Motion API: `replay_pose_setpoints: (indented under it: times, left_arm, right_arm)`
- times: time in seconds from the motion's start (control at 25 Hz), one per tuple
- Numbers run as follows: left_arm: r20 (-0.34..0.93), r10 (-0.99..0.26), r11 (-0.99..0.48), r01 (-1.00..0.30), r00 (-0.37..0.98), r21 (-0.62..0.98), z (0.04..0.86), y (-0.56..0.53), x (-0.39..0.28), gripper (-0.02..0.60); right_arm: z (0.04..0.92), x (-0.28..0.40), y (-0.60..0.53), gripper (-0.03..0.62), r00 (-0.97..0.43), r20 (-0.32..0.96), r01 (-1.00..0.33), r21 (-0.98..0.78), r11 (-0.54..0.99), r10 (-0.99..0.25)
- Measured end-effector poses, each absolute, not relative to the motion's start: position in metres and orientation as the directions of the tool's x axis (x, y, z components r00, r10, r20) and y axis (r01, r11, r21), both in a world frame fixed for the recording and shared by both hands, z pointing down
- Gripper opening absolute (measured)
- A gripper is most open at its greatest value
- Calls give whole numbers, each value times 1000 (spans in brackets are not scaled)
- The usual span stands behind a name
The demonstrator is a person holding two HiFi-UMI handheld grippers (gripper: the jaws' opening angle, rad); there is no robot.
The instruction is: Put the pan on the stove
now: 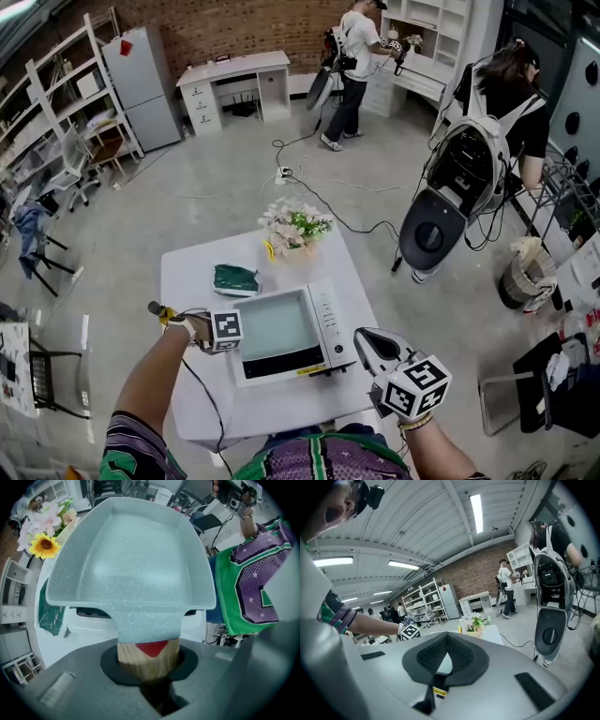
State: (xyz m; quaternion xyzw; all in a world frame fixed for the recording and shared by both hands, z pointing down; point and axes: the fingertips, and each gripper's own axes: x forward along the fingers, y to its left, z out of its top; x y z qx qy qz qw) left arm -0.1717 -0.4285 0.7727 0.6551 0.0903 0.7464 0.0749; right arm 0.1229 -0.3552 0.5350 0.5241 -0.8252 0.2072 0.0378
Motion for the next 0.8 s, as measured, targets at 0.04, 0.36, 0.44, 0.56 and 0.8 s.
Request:
replay_pose_setpoints:
  times: [0.04,0.36,0.44,0.56,0.8]
  left_arm:
    - [964,232,-972,5,-130,235,773,-429,-171,97]
    - [953,240,-971,-34,-185,238,775,-429,-171,106]
    - [947,258,-966,-51,-191,253,773,-428,-171,125]
    - [942,285,-958,-80,-175,275,773,-424,-169,155]
    - [955,247,-967,-101,-166,233,766,-425,-171,178]
  right_arm:
    - [535,124,-356,1,-446,280,-881,-302,363,-850]
    - [536,120,-355,0,-450,277,-878,-309,364,-849]
    - [534,118,-355,1,-453,272,-877,-308,369,-849]
    - [535,118,-353,1,-454,272,-876,-311,369,-849]
    - [535,117,-348,2,-459,275,-873,-319,370,-845]
